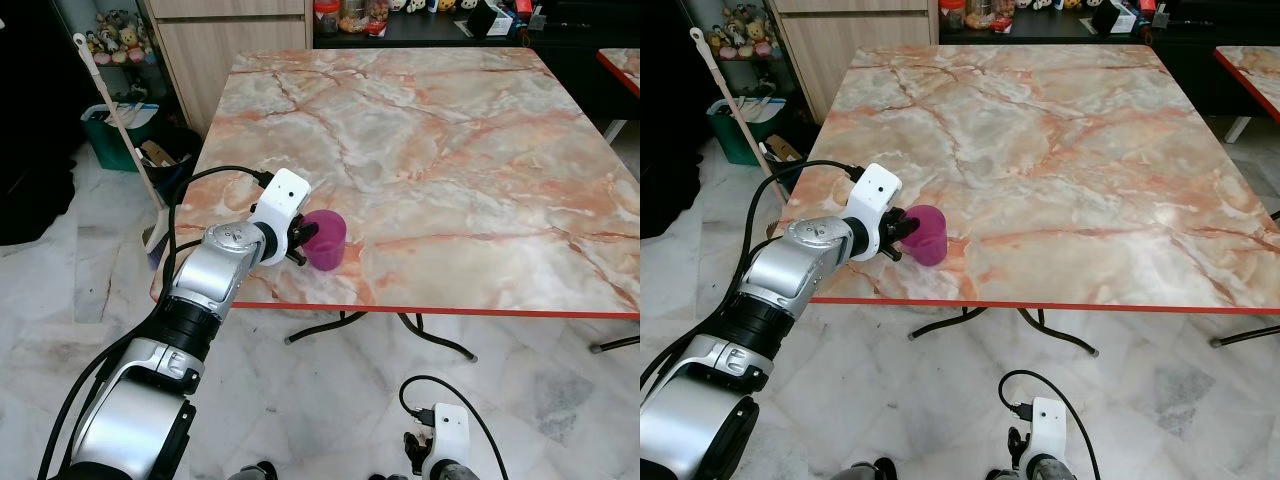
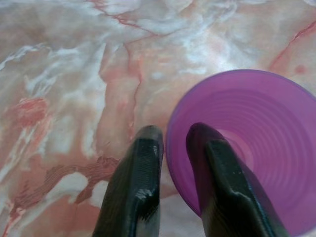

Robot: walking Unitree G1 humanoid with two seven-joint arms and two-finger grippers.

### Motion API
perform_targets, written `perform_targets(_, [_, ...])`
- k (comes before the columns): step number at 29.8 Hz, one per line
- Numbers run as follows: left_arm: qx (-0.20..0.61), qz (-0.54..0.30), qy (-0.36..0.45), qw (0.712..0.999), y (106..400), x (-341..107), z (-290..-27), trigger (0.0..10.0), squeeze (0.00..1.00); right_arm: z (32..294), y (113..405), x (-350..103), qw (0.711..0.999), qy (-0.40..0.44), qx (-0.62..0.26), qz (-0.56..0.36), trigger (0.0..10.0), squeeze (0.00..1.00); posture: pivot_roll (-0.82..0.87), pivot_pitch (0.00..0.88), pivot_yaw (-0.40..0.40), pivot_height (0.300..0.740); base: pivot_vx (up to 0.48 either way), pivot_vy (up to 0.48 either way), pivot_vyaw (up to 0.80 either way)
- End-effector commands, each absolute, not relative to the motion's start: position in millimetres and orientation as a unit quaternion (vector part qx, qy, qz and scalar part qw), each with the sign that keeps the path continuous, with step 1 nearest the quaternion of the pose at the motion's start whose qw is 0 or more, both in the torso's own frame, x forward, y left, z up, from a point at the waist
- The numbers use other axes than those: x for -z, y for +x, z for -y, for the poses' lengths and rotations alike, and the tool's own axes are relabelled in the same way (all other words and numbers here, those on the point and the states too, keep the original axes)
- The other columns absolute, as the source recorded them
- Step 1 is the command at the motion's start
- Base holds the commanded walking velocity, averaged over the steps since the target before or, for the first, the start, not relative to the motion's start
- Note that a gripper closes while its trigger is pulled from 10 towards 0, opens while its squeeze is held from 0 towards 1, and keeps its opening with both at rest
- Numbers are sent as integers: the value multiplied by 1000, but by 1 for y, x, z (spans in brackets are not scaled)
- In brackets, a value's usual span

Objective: Setting the table

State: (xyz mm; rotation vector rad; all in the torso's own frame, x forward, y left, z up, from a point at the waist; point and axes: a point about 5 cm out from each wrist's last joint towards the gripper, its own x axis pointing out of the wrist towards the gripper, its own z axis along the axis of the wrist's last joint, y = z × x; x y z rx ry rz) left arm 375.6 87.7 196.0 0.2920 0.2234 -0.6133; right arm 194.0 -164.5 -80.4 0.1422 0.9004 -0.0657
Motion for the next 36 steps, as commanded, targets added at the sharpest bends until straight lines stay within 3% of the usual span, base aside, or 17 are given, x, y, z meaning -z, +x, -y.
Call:
perform_targets(1, [297, -110, 153, 936, 375, -194, -89, 0, 0, 164, 189, 84, 892, 72, 36, -446, 10000, 0, 95, 135, 30, 740, 0, 0, 0])
perform_targets(13, [296, -106, 143, 939, 373, -194, -88, 0, 0, 164, 190, 83, 893, 73, 36, -443, 10000, 0, 97, 134, 26, 740, 0, 0, 0])
perform_targets(20, [194, -28, 87, 977, 382, -209, -115, 0, 0, 164, 190, 83, 893, 73, 37, -443, 10000, 0, 92, 137, 27, 740, 0, 0, 0])
perform_targets(21, [162, 1, 70, 984, 383, -216, -127, 4235, 0, 164, 190, 83, 893, 73, 37, -443, 10000, 0, 93, 139, 25, 740, 0, 0, 0])
perform_targets(22, [122, 26, 55, 991, 384, -222, -142, 6980, 0, 164, 189, 83, 892, 73, 38, -444, 10000, 0, 96, 139, 24, 740, 0, 0, 0])
perform_targets(23, [94, 43, 46, 994, 384, -227, -153, 6980, 0, 165, 189, 83, 892, 73, 38, -444, 10000, 0, 96, 139, 24, 740, 0, 0, 0])
perform_targets(24, [41, 59, 40, 997, 384, -230, -175, 10000, 0, 165, 189, 83, 892, 72, 38, -444, 10000, 0, 100, 141, 22, 740, 0, 0, 0])
perform_targets(28, [-82, 63, 43, 994, 379, -225, -228, 10000, 0, 165, 189, 83, 892, 70, 36, -444, 10000, 0, 104, 140, 21, 740, 0, 0, 0])
perform_targets(31, [-171, 50, 94, 979, 367, -210, -268, 10000, 0, 165, 189, 83, 892, 70, 36, -444, 10000, 0, 102, 142, 20, 740, 0, 0, 0])
perform_targets(34, [-242, 23, 52, 969, 354, -188, -301, 10000, 0, 165, 190, 83, 893, 69, 34, -443, 10000, 0, 103, 144, 20, 740, 0, 0, 0])
perform_targets(36, [-314, -15, 76, 946, 334, -163, -329, 10000, 0, 165, 190, 83, 893, 70, 34, -443, 10000, 0, 106, 144, 19, 740, 0, 0, 0])
